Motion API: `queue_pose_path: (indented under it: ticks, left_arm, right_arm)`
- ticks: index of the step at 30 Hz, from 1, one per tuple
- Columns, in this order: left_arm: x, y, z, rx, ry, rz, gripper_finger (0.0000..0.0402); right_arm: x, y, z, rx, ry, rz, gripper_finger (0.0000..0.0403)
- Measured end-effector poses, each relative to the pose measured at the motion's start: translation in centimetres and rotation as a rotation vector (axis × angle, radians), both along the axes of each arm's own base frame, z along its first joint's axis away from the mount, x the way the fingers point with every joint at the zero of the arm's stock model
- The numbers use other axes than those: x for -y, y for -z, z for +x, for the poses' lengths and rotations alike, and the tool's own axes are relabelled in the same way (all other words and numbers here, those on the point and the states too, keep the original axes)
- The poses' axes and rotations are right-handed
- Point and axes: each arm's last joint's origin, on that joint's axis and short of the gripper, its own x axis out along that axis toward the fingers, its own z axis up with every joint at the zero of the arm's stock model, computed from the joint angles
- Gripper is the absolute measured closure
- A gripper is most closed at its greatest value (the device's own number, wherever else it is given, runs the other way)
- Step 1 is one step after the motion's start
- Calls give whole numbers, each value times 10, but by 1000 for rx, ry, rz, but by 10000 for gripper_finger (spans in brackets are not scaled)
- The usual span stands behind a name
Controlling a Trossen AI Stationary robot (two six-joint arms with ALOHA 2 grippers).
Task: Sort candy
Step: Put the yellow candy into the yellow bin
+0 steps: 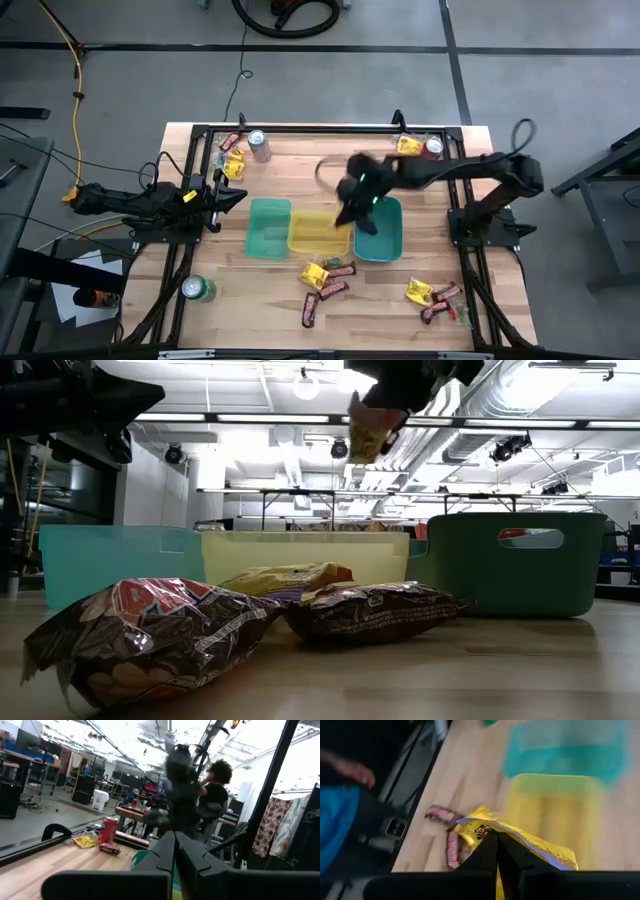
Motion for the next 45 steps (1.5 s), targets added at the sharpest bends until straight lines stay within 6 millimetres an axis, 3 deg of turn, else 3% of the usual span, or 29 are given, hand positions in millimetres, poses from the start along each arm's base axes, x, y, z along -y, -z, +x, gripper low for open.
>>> queue_pose_path:
  ticks: [3,7,12,17,22,26,29,37,45]
  left_arm:
    - [0,0,0,0,0,0,401]
    - [0,0,0,-1,0,0,401]
    - [0,0,0,0,0,0,401]
    - [0,0,0,0,0,0,401]
    - [0,0,0,0,0,0,401]
    - [0,0,0,0,0,0,401]
    - [0,0,0,0,0,0,401]
    - [0,0,0,0,0,0,401]
    - [0,0,0,0,0,0,401]
  right_arm:
    - [-23,19,11,-28,-74,-29,403]
    - [-35,38,24,-61,-31,-50,397]
    - [-40,48,29,-100,134,-143,340]
    - [-47,45,30,-99,299,-276,252]
    - [-61,15,39,-79,319,-72,206]
    - [-88,-1,39,-55,227,2,202]
    - [-109,-2,38,-32,156,-42,201]
    - [-149,34,51,-20,79,-292,201]
    - [-168,71,64,-65,99,-432,201]
